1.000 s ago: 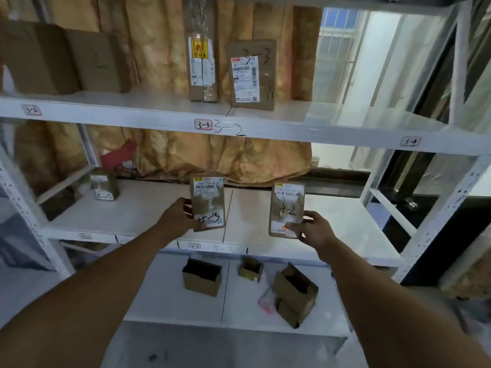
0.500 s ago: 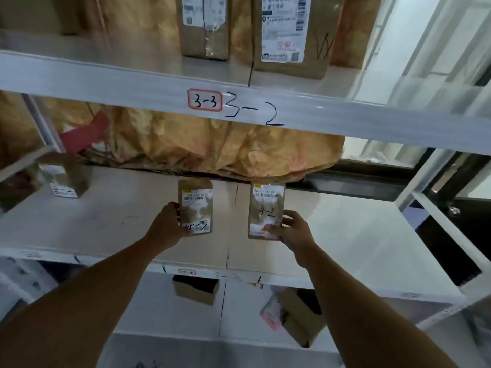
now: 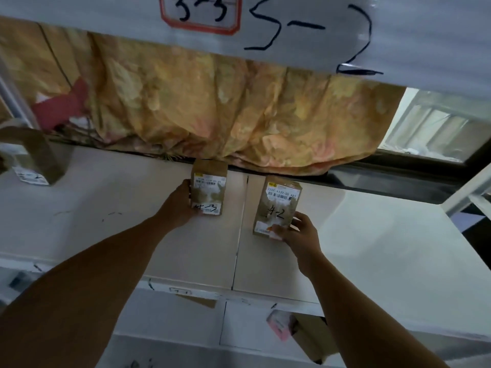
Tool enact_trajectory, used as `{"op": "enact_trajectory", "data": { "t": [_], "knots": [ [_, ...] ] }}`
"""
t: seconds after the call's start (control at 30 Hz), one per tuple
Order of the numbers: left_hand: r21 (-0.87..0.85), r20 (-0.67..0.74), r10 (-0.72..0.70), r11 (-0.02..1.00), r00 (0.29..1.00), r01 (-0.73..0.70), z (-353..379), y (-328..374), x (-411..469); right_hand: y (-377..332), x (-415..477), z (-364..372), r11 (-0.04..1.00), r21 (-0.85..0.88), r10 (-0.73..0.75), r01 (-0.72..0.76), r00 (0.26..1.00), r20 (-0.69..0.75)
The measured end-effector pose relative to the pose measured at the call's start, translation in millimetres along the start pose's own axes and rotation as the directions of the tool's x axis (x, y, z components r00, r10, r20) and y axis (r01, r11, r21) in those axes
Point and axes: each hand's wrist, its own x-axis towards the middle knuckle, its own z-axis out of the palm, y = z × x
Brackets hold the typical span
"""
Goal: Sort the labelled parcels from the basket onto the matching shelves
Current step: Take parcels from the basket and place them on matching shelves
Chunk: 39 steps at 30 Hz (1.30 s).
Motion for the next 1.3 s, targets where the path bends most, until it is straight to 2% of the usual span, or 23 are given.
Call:
{"op": "enact_trajectory", "data": {
  "t": [0.2,0.43,0.63,0.8,0.87,0.93,1.03,1.2,1.3],
  "knots": [
    [-0.013,0.038,0.07,0.998,0.997,-0.069,16,13,26,4,19,-3,0.999,0.043,-0.008,0.008,1.0,0.003],
    [-0.02,0.028,0.046,0.999,0.999,-0.046,22,6,29,5,23,-3,0.999,0.043,0.001,-0.001,1.0,-0.003],
    [-0.021,-0.021,-0.102,0.995,0.995,0.102,30,8,16,-1,5,-3,1.0,0.024,0.006,-0.005,1.0,-0.026],
    [-0.056,-0.047,-0.224,0.974,0.974,0.221,26,19,-33,-10,-27,0,1.0,0.021,-0.007,0.007,1.0,-0.027],
    [-0.079,0.027,-0.202,0.976,0.979,0.204,18,29,-56,-18,-43,3,1.0,0.008,-0.023,0.024,0.999,-0.025],
    [-0.236,0.14,-0.182,0.949,0.973,0.211,2,49,-79,-31,-60,7,0.999,-0.008,-0.043,0.043,0.999,-0.028],
    [-0.469,0.278,-0.108,0.852,0.954,0.233,-20,87,-110,-57,-91,14,0.997,-0.03,-0.073,0.072,0.997,-0.026],
    [-0.567,0.322,0.043,0.808,0.946,0.157,-51,143,-173,-94,-159,26,0.984,-0.11,-0.141,0.139,0.99,-0.013],
    [-0.583,0.273,0.133,0.81,0.953,0.054,-68,166,-212,-107,-205,32,0.973,-0.14,-0.187,0.182,0.982,-0.027]
  ]
}}
